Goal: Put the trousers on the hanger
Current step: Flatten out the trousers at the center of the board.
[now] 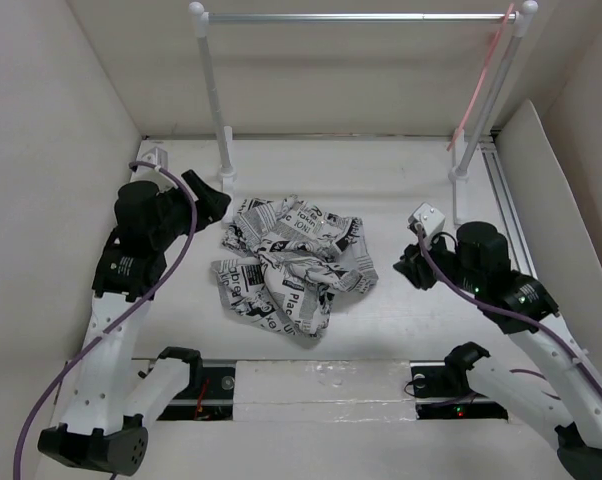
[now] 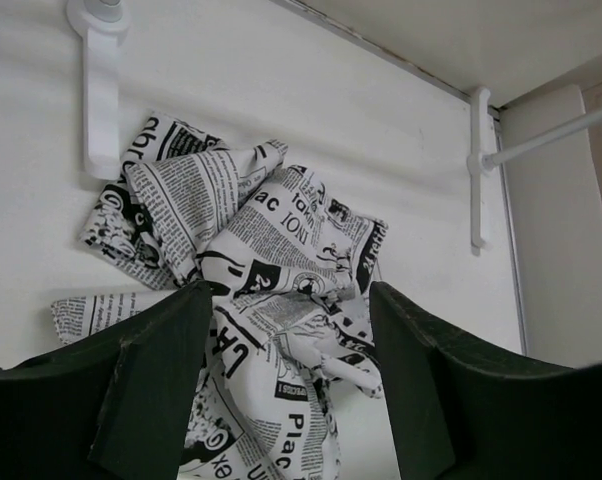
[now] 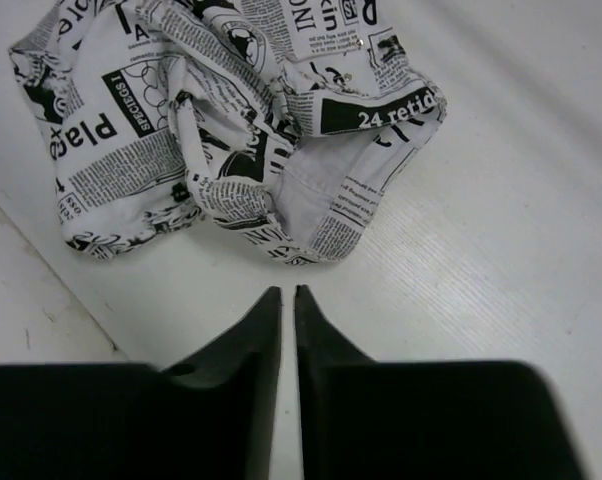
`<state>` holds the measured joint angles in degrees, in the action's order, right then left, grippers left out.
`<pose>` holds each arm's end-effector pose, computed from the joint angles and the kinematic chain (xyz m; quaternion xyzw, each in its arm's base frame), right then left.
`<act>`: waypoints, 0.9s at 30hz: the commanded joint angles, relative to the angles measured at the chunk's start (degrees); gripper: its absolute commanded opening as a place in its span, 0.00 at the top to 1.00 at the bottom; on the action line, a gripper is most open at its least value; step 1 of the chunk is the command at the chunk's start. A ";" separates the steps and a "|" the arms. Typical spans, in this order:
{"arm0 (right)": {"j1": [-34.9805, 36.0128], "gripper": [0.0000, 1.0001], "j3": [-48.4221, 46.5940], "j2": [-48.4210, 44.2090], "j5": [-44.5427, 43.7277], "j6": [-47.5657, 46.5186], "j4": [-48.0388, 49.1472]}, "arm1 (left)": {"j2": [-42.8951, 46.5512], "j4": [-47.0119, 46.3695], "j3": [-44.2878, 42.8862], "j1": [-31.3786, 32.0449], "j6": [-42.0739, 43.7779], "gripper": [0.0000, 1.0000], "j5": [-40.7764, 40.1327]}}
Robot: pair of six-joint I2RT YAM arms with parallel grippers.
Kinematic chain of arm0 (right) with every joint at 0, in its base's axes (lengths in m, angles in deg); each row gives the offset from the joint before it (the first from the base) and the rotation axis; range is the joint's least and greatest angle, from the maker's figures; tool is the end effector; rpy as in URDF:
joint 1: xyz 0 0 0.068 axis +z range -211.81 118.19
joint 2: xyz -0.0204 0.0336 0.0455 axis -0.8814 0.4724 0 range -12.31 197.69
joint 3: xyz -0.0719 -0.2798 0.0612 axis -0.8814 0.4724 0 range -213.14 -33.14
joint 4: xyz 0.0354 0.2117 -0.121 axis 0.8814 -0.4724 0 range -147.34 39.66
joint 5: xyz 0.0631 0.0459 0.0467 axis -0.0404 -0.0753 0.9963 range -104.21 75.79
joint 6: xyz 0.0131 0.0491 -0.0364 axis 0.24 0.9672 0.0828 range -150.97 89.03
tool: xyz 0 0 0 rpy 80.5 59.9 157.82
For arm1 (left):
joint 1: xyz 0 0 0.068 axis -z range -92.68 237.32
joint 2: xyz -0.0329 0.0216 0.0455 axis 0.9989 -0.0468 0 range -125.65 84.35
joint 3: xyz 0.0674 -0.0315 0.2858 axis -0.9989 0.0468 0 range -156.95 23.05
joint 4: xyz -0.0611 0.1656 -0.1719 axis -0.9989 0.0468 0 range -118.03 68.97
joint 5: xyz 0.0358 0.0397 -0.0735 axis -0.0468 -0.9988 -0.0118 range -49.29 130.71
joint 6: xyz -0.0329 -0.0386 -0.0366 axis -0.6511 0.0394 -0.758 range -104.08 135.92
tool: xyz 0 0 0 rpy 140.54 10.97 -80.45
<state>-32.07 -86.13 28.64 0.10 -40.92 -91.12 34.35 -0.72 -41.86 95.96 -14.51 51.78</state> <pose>0.0982 0.0695 0.3504 -0.3495 0.7815 0.1923 0.4797 0.1558 -0.0330 0.4244 -0.0873 0.7731 -0.2794 0.5627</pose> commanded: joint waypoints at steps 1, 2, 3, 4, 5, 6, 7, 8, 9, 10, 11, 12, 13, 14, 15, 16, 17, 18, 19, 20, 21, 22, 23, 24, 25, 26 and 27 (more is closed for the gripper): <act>0.59 0.90 2.09 0.36 -1.12 1.17 5.96 | -0.45 -3.67 1.80 0.23 -1.12 0.40 -1.22; 0.59 1.00 2.28 0.79 -1.03 1.17 6.58 | -1.58 -3.75 2.32 0.23 -0.68 0.47 -2.36; 0.59 1.00 2.54 2.10 -0.95 0.99 7.63 | -2.29 -3.49 3.20 0.23 -0.68 0.67 -3.15; 0.59 1.00 3.24 2.81 -0.86 1.08 8.42 | -3.08 -2.97 3.55 0.23 -0.68 0.74 -4.20; 0.59 1.00 3.59 3.60 -0.86 1.08 9.13 | -4.83 -2.70 3.99 0.23 -0.50 0.81 -5.87; 0.59 0.75 3.86 4.39 -0.95 0.90 10.26 | -5.72 -2.79 5.04 0.23 0.02 0.97 -6.58; 0.59 0.60 4.21 6.23 -0.77 0.73 10.89 | -6.68 -2.96 5.75 0.23 0.29 1.00 -6.94; 0.59 0.47 4.65 7.29 -0.60 0.55 11.50 | -8.26 -4.53 6.36 0.23 0.38 1.00 -7.29; 0.59 0.32 4.65 8.43 -0.07 0.20 11.77 | -9.06 -5.50 7.67 0.23 0.55 0.96 -6.94; 0.59 0.27 4.83 10.45 1.33 -0.24 12.12 | -10.37 -6.30 8.04 0.23 1.25 0.91 -6.59; 0.59 0.25 5.26 11.34 1.69 -0.15 12.90 | -12.99 -7.35 8.13 0.23 1.43 0.83 -6.68; 1.11 0.23 5.53 12.48 1.78 -0.15 13.61 | -14.50 -7.79 7.95 0.23 1.52 0.61 -6.85; 1.11 0.21 5.88 13.27 2.13 0.02 14.14 | -16.08 -8.15 7.78 0.84 1.69 0.48 -6.85; 1.81 0.20 6.32 15.02 2.57 0.02 15.01 | -18.79 -9.28 7.69 0.85 1.96 0.41 -5.89; 2.43 0.19 7.11 16.08 3.18 0.02 16.24 | -20.04 -10.08 7.77 0.85 1.87 0.32 -5.45; 2.43 0.19 7.37 17.05 3.79 0.11 16.86 | -21.18 -11.39 8.04 0.85 1.70 0.29 -4.84; 3.21 0.17 7.64 18.89 3.97 0.29 17.56 | -23.80 -13.23 8.13 0.85 1.87 0.27 -4.05; 3.83 0.16 7.99 19.86 4.32 0.29 18.79 | -25.31 -13.68 7.69 0.85 1.87 0.26 -3.78; 4.88 0.16 7.99 21.00 4.59 0.20 19.50 | -28.28 -14.04 7.51 0.85 1.96 0.26 -3.60; 5.41 0.16 7.91 22.06 4.50 0.29 20.11 | -29.88 -15.17 7.42 0.85 2.13 0.26 -3.25; 5.94 0.16 7.82 24.59 4.42 0.37 21.95 | -31.20 -15.96 7.60 0.85 2.13 0.27 -2.81; 5.95 0.17 7.82 25.75 4.68 0.55 23.10 | -32.78 -16.76 7.60 0.85 2.22 0.28 -2.11; 6.82 0.18 7.73 27.15 4.50 0.90 23.98 | -36.10 -17.89 7.51 0.85 2.31 0.29 -0.80; 7.44 0.25 7.47 29.78 4.42 0.90 25.21 | -37.53 -18.60 7.16 1.37 2.31 0.31 -0.27; 7.44 0.35 7.03 30.85 3.63 1.25 25.48 | -39.11 -19.57 7.07 1.38 2.31 0.33 0.44; 8.22 0.51 6.94 31.73 2.93 1.69 25.57 | -41.82 -21.05 6.99 1.38 2.14 0.35 0.79; 8.84 0.81 6.85 32.17 2.05 1.96 24.79 | -43.15 -21.68 6.55 1.38 1.70 0.40 0.97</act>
<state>-24.75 -78.30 59.81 2.92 -40.09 -70.70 -6.33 -17.68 -33.92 96.97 -13.07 50.16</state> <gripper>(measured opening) 0.337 0.620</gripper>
